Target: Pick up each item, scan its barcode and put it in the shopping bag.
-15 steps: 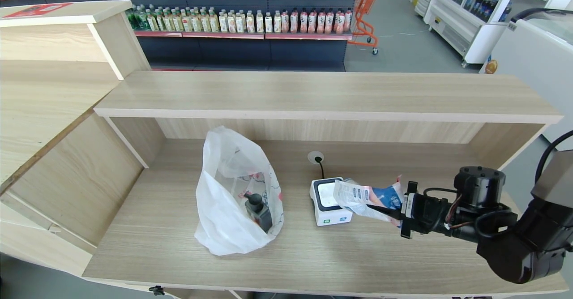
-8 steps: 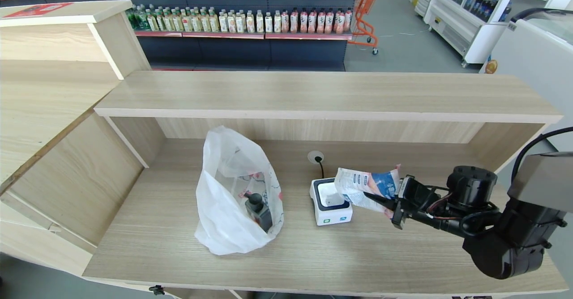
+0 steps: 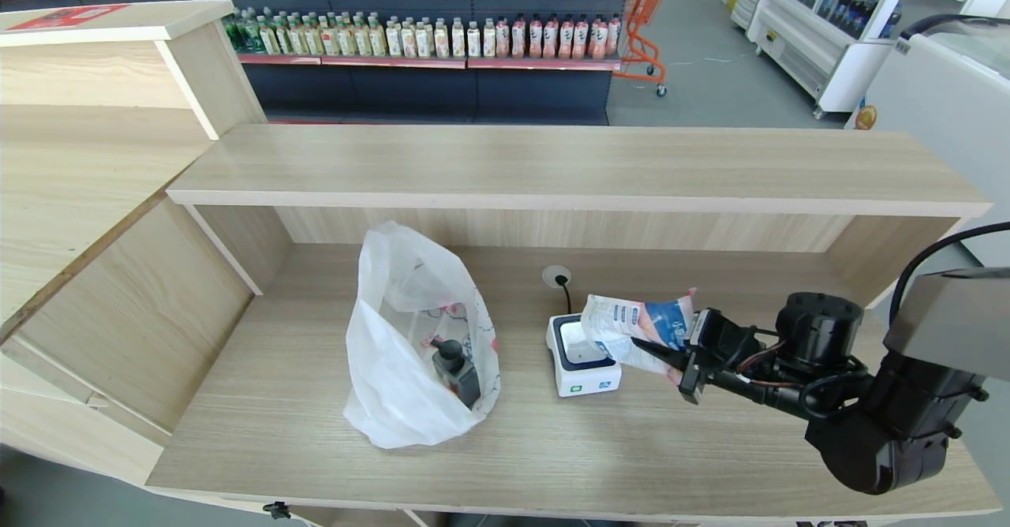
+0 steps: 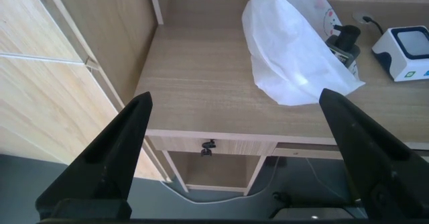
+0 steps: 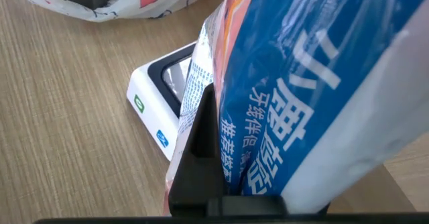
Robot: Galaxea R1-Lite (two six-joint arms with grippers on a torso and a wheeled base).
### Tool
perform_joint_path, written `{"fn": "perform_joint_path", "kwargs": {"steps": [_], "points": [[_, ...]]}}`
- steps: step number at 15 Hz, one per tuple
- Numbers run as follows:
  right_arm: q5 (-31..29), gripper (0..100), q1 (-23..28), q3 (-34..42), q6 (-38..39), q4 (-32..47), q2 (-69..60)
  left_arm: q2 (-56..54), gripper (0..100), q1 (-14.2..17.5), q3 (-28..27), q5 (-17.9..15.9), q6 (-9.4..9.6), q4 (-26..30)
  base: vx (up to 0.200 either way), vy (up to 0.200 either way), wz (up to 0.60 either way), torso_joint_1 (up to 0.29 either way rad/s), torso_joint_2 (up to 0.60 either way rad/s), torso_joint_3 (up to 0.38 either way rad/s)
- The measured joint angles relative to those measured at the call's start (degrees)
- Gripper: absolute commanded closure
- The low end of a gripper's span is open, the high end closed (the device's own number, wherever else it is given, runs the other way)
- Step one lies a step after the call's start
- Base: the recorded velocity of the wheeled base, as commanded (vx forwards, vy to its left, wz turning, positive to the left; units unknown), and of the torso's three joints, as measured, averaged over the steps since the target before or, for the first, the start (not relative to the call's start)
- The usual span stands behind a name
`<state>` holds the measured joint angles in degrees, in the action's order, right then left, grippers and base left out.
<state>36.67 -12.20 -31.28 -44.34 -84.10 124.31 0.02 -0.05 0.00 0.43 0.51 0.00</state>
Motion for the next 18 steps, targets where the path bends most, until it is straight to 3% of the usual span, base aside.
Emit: {"fn": "perform_joint_path", "kwargs": {"steps": [9, 18], "points": [[-0.1, 100, -0.4, 0.4, -6.2, -0.1, 3.3, 0.0, 0, 0.0, 0.0, 0.0, 0.00, 0.0, 0.000, 0.000, 0.00, 0.000, 0.00, 0.000], [-0.2, 100, -0.6, -0.9, -3.9, -1.4, 4.0, 0.0, 0, 0.0, 0.0, 0.0, 0.02, 0.0, 0.000, 0.000, 0.00, 0.000, 0.00, 0.000]]}}
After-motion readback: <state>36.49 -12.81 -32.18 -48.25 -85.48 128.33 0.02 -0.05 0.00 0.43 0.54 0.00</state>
